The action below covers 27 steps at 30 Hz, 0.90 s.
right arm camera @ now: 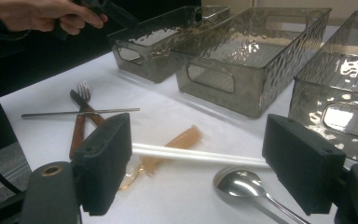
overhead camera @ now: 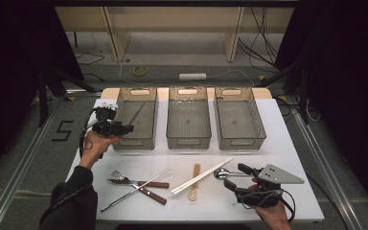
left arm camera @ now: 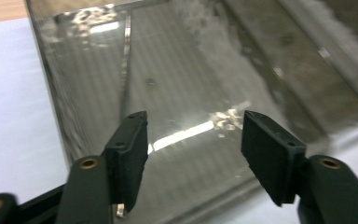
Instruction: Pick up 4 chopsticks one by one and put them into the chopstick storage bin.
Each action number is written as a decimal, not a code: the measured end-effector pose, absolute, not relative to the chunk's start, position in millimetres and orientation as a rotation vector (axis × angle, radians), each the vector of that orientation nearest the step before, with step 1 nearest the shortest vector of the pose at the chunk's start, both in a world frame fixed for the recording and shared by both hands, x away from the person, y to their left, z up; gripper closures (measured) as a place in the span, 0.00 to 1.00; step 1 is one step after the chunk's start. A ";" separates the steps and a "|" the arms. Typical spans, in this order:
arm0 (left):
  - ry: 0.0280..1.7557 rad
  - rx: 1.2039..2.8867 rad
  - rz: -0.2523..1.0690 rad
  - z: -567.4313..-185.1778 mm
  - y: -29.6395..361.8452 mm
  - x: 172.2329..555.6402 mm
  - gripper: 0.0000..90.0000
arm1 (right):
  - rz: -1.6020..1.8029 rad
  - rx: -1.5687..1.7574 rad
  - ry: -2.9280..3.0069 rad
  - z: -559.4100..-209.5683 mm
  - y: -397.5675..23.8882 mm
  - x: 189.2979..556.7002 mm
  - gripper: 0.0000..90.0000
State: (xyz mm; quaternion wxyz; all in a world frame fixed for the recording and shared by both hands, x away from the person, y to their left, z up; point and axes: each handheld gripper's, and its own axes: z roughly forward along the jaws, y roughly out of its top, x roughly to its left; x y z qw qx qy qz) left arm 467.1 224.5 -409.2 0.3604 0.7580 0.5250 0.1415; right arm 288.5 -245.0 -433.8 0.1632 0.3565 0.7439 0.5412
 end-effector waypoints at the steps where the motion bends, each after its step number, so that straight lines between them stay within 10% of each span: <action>1: 1.339 1.957 0.363 -409.5 222.6 462.8 0.42 | 1.543 1.017 2.122 -433.9 -244.9 288.5 0.28; 27: 1.114 2.176 0.281 -399.4 185.9 386.1 0.25 | 1.554 1.002 2.113 -430.3 -244.9 286.1 0.28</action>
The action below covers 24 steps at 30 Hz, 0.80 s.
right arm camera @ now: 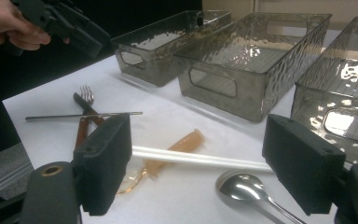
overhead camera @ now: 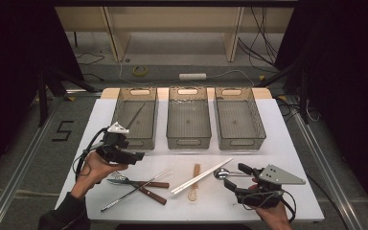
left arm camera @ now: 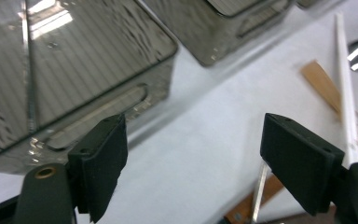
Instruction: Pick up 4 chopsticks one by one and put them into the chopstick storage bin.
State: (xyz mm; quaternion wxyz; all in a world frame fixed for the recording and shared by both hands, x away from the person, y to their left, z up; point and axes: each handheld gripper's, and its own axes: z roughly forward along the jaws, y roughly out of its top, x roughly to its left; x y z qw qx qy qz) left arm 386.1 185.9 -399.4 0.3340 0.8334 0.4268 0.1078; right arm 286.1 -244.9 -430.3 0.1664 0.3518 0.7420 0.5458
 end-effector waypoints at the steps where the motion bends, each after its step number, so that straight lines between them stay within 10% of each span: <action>1: 1.104 2.192 0.271 -400.1 184.2 383.3 0.25 | 1.555 1.001 2.113 -430.3 -244.8 286.0 0.28; 24: 1.061 2.397 0.202 -423.2 167.4 349.3 0.25 | 1.552 1.001 2.118 -430.8 -244.1 285.7 0.28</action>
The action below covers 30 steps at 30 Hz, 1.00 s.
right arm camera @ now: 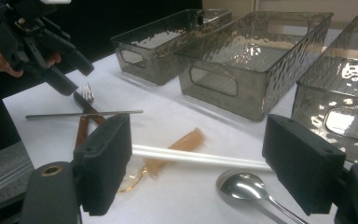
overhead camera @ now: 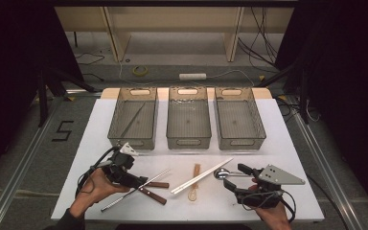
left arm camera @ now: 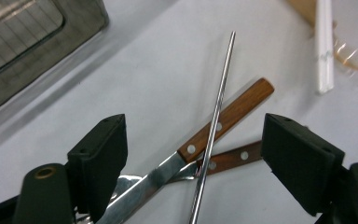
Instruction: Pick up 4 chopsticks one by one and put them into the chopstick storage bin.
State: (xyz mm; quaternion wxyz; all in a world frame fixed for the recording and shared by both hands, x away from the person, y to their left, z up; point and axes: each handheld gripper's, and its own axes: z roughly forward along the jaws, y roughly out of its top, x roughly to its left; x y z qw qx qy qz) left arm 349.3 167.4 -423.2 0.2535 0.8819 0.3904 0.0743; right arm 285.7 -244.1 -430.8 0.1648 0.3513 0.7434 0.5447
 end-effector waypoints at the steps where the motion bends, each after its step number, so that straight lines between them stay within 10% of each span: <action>1: 1.059 2.403 0.200 -423.9 167.1 348.4 0.26 | 1.553 1.000 2.117 -430.7 -244.1 285.7 0.28; 30: 1.048 2.576 0.137 -456.5 178.7 328.3 0.66 | 1.553 0.994 2.117 -430.2 -243.5 285.5 0.28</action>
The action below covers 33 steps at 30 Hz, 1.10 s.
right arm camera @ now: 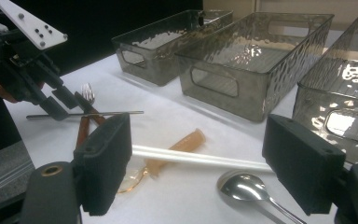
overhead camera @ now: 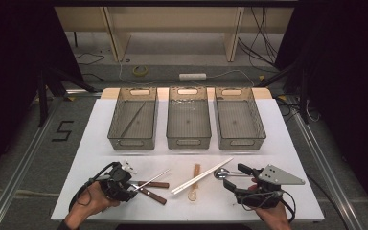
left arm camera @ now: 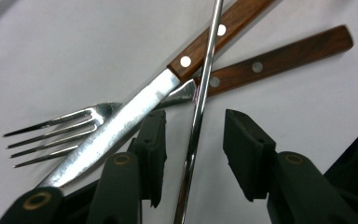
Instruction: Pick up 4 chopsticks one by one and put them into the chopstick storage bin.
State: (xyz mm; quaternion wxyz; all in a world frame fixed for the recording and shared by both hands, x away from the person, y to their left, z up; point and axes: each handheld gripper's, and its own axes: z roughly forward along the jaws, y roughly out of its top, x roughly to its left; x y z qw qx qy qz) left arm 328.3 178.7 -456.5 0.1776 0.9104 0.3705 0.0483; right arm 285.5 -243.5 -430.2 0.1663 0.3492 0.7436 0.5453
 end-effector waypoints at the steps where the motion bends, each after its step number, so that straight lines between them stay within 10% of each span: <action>1: 1.040 2.585 0.128 -457.3 179.0 328.4 0.67 | 1.553 0.995 2.117 -430.1 -243.5 285.4 0.28; 33: 0.945 2.672 0.157 -465.4 172.6 328.1 0.92 | 1.552 0.998 2.122 -430.3 -243.5 285.7 0.28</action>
